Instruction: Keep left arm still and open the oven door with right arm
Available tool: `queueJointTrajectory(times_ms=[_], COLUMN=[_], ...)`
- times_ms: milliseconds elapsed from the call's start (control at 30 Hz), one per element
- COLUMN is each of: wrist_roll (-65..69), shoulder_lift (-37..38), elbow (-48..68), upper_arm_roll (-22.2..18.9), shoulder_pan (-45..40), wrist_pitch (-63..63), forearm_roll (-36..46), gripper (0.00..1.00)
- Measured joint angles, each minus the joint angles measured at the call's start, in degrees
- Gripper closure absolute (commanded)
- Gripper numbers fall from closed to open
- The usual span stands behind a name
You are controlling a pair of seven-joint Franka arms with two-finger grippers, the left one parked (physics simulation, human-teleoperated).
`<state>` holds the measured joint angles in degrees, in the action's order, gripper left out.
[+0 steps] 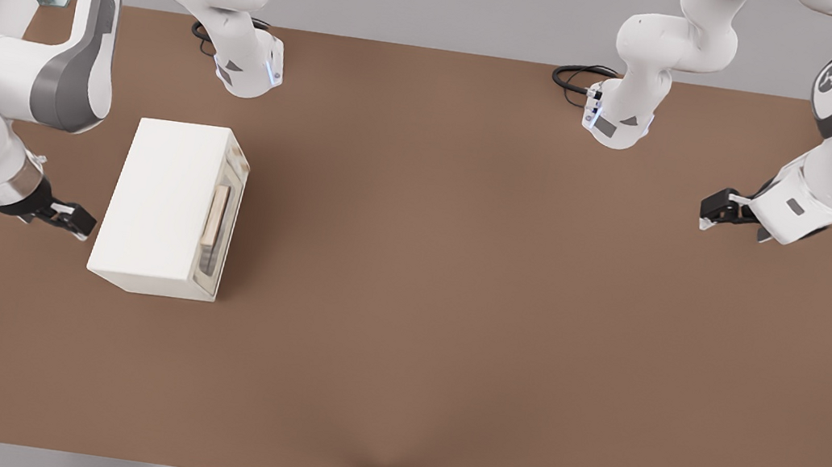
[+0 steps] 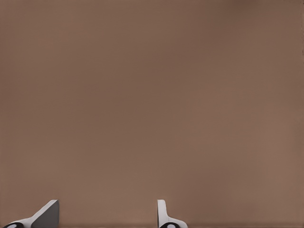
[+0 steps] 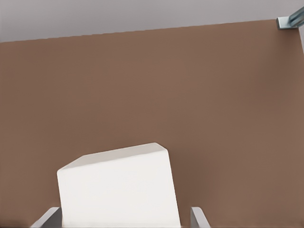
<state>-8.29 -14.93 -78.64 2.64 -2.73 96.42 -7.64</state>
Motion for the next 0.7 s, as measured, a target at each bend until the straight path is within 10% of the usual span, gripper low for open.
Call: queueJointTrajectory(times_ms=[300,467,700], wrist_roll=[0.7,-3.5,-12.4], shoulder_lift=[-3.9,-9.4,-15.0], elbow=[-8.4,-11.6,-11.5], upper_arm_roll=[0.2,0.3,0.2], shoulder_pan=[16.0,26.2,31.6], wrist_pitch=[-5.9,-11.3,-18.6], forearm_roll=[-14.9,-24.0,-32.1], gripper=[0.03,0.78,0.79])
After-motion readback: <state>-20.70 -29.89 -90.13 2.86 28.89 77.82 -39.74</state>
